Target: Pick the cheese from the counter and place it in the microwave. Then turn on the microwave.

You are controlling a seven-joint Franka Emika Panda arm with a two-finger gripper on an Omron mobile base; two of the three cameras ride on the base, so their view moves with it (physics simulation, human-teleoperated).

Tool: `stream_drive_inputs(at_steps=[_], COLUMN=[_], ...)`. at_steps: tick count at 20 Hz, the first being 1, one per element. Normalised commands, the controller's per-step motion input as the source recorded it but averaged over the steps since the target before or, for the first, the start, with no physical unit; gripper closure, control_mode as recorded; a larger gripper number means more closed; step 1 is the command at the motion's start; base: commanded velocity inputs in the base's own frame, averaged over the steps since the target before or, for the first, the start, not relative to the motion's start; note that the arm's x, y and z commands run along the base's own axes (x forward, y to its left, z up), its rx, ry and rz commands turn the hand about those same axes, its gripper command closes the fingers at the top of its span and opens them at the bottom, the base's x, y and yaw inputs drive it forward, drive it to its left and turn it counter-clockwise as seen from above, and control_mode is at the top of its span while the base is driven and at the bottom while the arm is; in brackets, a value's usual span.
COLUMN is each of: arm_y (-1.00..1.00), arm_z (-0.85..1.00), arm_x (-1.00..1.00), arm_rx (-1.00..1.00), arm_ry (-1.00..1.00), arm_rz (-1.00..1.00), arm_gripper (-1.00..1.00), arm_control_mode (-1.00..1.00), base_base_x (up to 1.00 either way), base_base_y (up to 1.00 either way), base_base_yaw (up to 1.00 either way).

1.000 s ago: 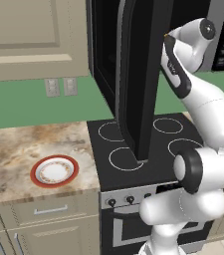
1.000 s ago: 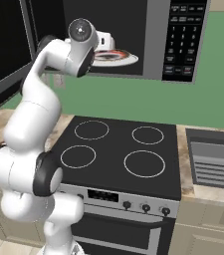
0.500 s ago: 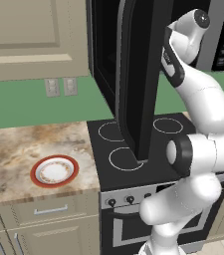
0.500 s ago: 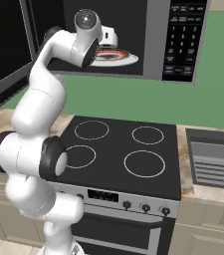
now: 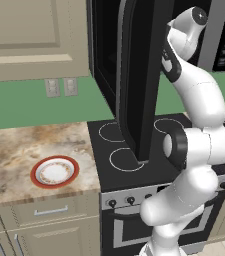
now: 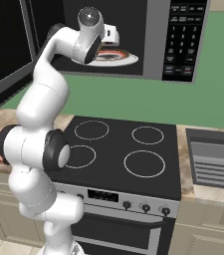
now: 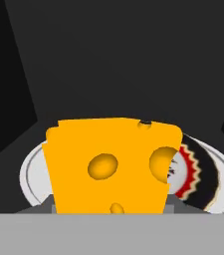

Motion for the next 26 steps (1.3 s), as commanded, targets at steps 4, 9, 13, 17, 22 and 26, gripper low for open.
stream_drive_inputs(at_steps=[4,9,13,17,22,26], arm_y=[-0.01,-0.01,-0.03,-0.02,-0.03,-0.01], arm_z=[-0.05,-0.04,0.0,-0.01,-0.01,-0.04], arm_x=[0.21,0.22,0.23,0.18,0.2,0.18], arm_rx=[0.0,0.0,0.0,0.0,0.0,0.0], arm_ry=[-0.01,0.0,0.0,0.0,0.0,0.0], arm_rz=[0.0,0.0,0.0,0.0,0.0,0.0], arm_gripper=[1.0,1.0,1.0,1.0,1.0,1.0], arm_control_mode=[-1.0,-1.0,-1.0,-1.0,-1.0,-1.0], base_base_x=[0.0,0.0,0.0,0.0,0.0,0.0], base_base_y=[0.0,0.0,0.0,0.0,0.0,0.0], base_base_yaw=[0.0,0.0,0.0,0.0,0.0,0.0])
